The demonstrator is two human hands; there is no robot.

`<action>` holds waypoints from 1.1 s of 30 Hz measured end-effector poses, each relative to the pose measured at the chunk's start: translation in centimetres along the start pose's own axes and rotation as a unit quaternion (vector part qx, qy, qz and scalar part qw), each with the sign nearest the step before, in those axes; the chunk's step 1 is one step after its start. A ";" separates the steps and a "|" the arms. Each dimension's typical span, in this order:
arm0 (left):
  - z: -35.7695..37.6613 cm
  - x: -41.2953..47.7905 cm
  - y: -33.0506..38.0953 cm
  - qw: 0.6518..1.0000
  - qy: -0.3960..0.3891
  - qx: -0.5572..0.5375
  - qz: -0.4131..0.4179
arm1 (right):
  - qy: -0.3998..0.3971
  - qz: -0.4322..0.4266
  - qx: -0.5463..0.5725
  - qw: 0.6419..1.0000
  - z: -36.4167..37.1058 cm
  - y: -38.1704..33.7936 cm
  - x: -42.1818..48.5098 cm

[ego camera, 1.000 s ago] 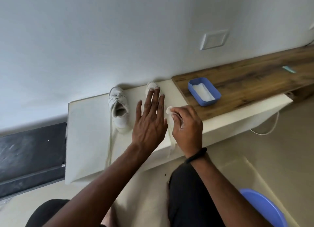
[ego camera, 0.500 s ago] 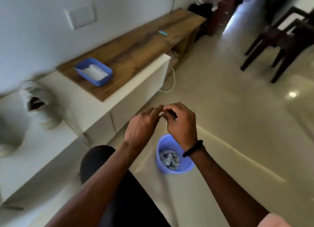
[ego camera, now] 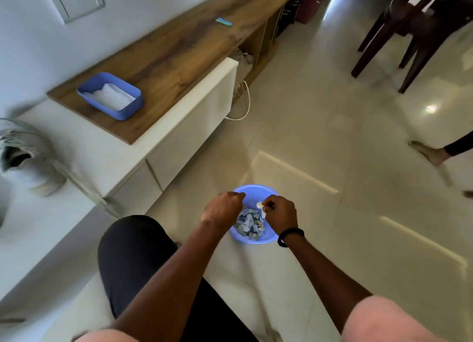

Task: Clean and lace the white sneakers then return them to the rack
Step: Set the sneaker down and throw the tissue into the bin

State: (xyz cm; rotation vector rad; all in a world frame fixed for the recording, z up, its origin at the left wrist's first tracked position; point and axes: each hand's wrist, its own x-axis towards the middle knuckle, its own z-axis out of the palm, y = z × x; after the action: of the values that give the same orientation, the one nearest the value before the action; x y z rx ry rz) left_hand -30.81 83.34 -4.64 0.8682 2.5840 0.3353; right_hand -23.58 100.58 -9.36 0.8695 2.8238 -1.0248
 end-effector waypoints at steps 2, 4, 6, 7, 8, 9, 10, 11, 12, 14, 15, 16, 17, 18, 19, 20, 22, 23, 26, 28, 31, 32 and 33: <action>0.6 0.7 0.2 0.999 0.008 0.036 0.020 | -0.011 0.020 -0.027 0.999 1.0 0.6 0.0; 1.4 1.6 0.2 0.998 0.003 0.051 0.040 | -0.019 0.032 -0.037 0.999 1.5 0.8 0.0; 2.3 2.4 0.3 0.997 -0.012 0.059 0.056 | -0.024 0.031 -0.051 0.998 1.8 0.9 0.1; 2.6 2.6 0.3 0.996 -0.019 0.062 0.059 | -0.026 0.031 -0.059 0.997 1.8 0.8 0.1; 2.8 2.7 0.2 0.996 -0.025 0.065 0.061 | -0.027 0.034 -0.063 0.997 1.8 0.8 0.2; 3.1 2.7 0.1 0.995 -0.028 0.069 0.062 | -0.026 0.039 -0.063 0.997 1.7 0.9 0.2; 3.2 2.7 -0.1 0.995 -0.029 0.069 0.061 | -0.023 0.042 -0.062 0.997 1.6 1.0 0.3; 3.3 2.7 -0.3 0.996 -0.029 0.068 0.059 | -0.022 0.044 -0.061 0.997 1.4 1.1 0.4; 3.4 2.6 -0.6 0.996 -0.031 0.065 0.055 | -0.020 0.046 -0.059 0.997 1.4 1.2 0.6; 3.3 2.4 -1.0 0.996 -0.036 0.059 0.047 | -0.023 0.052 -0.059 0.997 1.3 1.5 0.8; 3.2 2.4 -1.1 0.997 -0.038 0.056 0.043 | -0.024 0.055 -0.060 0.996 1.3 1.5 0.9; 3.1 2.3 -1.2 0.997 -0.040 0.052 0.038 | -0.023 0.057 -0.062 0.996 1.3 1.5 0.9; 2.9 2.2 -1.2 0.998 -0.040 0.046 0.033 | -0.022 0.057 -0.062 0.996 1.4 1.3 0.9; 2.7 2.1 -1.3 0.998 -0.038 0.040 0.028 | -0.020 0.054 -0.063 0.996 1.5 1.2 0.9; 2.5 2.0 -1.4 0.999 -0.032 0.034 0.024 | -0.020 0.046 -0.063 0.997 1.6 0.8 1.0; 2.2 1.8 -1.6 0.999 -0.022 0.031 0.019 | -0.022 0.036 -0.064 0.997 1.7 0.4 1.0; 1.6 1.4 -2.4 1.000 0.001 0.027 0.009 | -0.019 0.013 -0.061 0.998 1.9 -0.9 1.2; 1.2 1.2 -2.9 1.000 0.009 0.024 0.003 | -0.013 0.001 -0.055 0.998 2.0 -1.6 1.3; -0.2 0.0 -5.4 0.998 0.051 0.020 -0.034 | -0.002 -0.056 -0.019 0.998 2.7 -4.3 1.9; -1.5 -1.1 -7.3 0.994 0.092 0.020 -0.061 | -0.002 -0.111 -0.006 0.994 3.3 -6.9 2.4; -4.3 -3.2 -10.2 0.982 0.156 0.029 -0.101 | 0.023 -0.225 -0.033 0.974 4.8 -12.4 3.1; -5.3 -4.0 -11.2 0.977 0.175 0.035 -0.112 | 0.037 -0.257 -0.040 0.965 5.3 -14.5 3.3; -6.1 -4.6 -11.9 0.973 0.191 0.039 -0.124 | 0.050 -0.284 -0.045 0.957 5.8 -16.3 3.4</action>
State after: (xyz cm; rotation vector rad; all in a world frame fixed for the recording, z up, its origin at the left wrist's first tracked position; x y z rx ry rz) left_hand -36.40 70.62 -1.92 0.5345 3.0397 0.3581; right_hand -35.68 88.54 -4.94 0.0878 3.2601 -0.8875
